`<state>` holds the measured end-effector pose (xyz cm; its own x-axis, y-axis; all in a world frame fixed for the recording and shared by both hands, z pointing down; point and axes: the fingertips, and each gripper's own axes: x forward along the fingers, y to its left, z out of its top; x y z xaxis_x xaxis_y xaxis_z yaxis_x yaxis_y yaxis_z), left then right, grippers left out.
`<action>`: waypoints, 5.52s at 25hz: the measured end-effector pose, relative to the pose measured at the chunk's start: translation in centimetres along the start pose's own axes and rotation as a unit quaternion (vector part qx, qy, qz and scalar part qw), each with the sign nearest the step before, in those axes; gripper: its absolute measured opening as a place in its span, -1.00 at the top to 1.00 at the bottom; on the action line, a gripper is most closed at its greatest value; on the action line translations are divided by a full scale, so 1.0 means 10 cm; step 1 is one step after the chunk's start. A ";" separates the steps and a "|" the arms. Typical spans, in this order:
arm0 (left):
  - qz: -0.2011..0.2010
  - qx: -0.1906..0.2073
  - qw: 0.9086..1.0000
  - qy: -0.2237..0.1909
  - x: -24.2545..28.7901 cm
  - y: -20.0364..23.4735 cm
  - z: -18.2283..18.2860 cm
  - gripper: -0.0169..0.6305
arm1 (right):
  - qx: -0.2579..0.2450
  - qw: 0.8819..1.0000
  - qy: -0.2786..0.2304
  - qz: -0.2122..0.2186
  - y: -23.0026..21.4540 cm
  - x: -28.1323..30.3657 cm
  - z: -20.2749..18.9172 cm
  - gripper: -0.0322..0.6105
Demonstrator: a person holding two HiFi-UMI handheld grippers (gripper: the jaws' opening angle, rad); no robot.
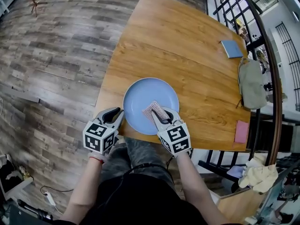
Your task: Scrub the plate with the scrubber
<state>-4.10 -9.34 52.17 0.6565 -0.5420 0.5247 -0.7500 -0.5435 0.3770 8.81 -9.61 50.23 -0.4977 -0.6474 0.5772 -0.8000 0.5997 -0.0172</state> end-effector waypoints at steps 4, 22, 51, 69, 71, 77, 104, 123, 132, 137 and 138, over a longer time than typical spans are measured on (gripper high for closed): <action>0.002 -0.012 1.000 0.009 0.07 0.01 -0.02 0.73 | -0.033 0.999 0.031 0.021 0.06 0.20 -0.04 0.65; -0.029 -0.030 0.998 0.054 0.20 0.04 0.02 0.72 | -0.239 0.953 0.144 0.116 0.35 0.77 0.03 0.68; 0.005 -0.026 0.995 0.099 0.22 0.09 0.03 0.71 | -0.359 0.924 0.129 -0.001 -0.51 1.10 0.26 0.70; 0.012 -0.014 0.995 0.094 0.23 0.10 0.04 0.71 | -0.290 0.927 0.221 -0.093 -1.03 0.49 -0.19 0.70; 0.013 -0.009 0.995 0.095 0.24 0.10 0.04 0.71 | -0.280 0.927 0.229 -0.096 -1.02 0.41 -0.25 0.70; 0.019 0.000 0.996 0.090 0.27 0.10 0.08 0.72 | -0.211 0.942 0.245 -0.085 -0.89 0.21 -0.40 0.70; 0.018 -0.005 0.996 0.087 0.27 0.09 0.06 0.73 | -0.190 0.952 0.235 0.038 0.30 0.27 -0.41 0.71; 0.019 -0.011 0.996 0.087 0.27 0.07 0.07 0.73 | -0.220 0.949 0.198 0.108 0.55 0.79 -0.06 0.70; 0.032 -0.006 0.995 0.091 0.27 0.08 0.07 0.73 | -0.214 0.955 0.185 0.091 0.29 1.07 0.13 0.70; 0.034 -0.010 0.995 0.088 0.25 0.09 0.09 0.73 | -0.202 0.961 0.179 0.062 0.01 1.12 0.20 0.70; 0.035 -0.010 0.995 0.088 0.26 0.09 0.09 0.73 | -0.200 0.962 0.179 0.055 -0.06 1.12 0.21 0.70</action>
<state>-3.03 -11.76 53.19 0.5791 -0.4561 0.6757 -0.7961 -0.4947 0.3485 2.99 -18.20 55.02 -0.3676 -0.4100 0.8347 -0.5210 0.8343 0.1803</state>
